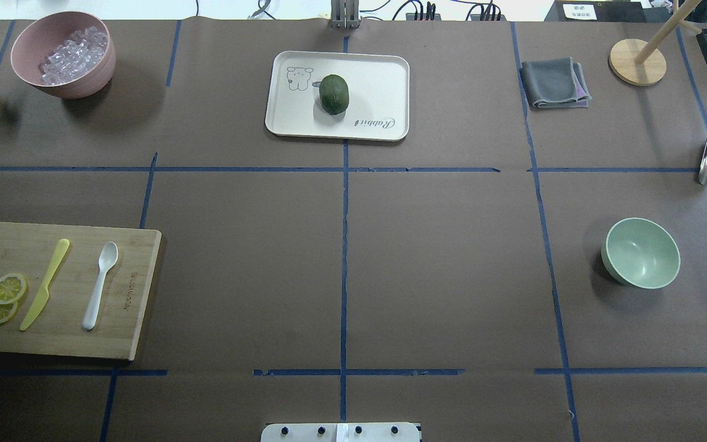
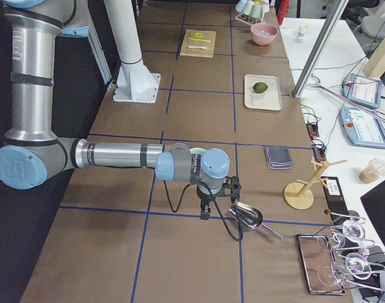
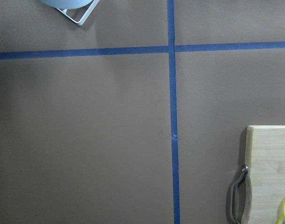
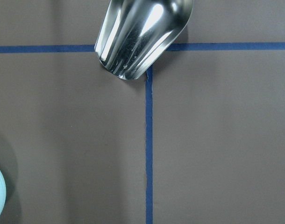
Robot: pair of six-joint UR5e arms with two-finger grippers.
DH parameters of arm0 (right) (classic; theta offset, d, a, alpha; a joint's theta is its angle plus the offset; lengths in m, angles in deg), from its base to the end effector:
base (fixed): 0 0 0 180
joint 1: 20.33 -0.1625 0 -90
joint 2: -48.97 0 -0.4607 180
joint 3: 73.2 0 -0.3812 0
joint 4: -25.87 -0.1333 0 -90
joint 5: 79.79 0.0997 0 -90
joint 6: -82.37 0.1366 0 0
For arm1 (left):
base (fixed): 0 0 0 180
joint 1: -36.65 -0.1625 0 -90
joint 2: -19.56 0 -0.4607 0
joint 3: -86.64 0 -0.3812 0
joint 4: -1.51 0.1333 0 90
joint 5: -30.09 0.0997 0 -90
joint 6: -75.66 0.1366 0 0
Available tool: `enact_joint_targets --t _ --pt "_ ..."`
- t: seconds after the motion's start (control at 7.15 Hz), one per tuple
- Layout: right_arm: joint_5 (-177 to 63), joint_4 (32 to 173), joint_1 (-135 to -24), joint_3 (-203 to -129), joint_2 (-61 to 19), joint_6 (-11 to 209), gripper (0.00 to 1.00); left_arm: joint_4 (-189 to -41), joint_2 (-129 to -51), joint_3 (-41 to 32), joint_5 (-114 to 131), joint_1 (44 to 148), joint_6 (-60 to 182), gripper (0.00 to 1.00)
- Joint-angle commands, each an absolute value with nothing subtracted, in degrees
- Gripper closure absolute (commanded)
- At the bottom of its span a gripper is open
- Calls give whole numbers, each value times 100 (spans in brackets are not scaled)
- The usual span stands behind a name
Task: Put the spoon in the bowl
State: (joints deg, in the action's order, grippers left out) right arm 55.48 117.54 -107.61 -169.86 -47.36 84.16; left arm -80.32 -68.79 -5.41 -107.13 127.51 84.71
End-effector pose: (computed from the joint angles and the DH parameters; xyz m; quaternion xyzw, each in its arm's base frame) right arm 0.0159 -0.4291 0.7166 -0.0259 -0.3841 -0.0030 0.9229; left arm -0.0399 -0.4536 0.7258 -0.0273 0.4035 0.0382 0.9138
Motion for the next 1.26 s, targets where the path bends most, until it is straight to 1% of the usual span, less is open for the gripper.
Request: enact_joint_targets --t 0.0,0.56,0.84,1.12 --pt "5556 11754 -10761 -16988 -4744 8396 0 -8032 -6885 -547 -10711 12753 8454 0" --pt "5583 11745 -10726 -16997 -4736 8369 0 -8032 -6938 -634 -10711 12753 8271 0" --pt "5592 11736 -10612 -17032 -4727 8386 0 -8040 -6956 -661 -10720 12753 7375 0" --pt "5757 11327 -10437 -17137 -4762 8752 0 -8346 -6886 -600 -10763 12753 7356 0"
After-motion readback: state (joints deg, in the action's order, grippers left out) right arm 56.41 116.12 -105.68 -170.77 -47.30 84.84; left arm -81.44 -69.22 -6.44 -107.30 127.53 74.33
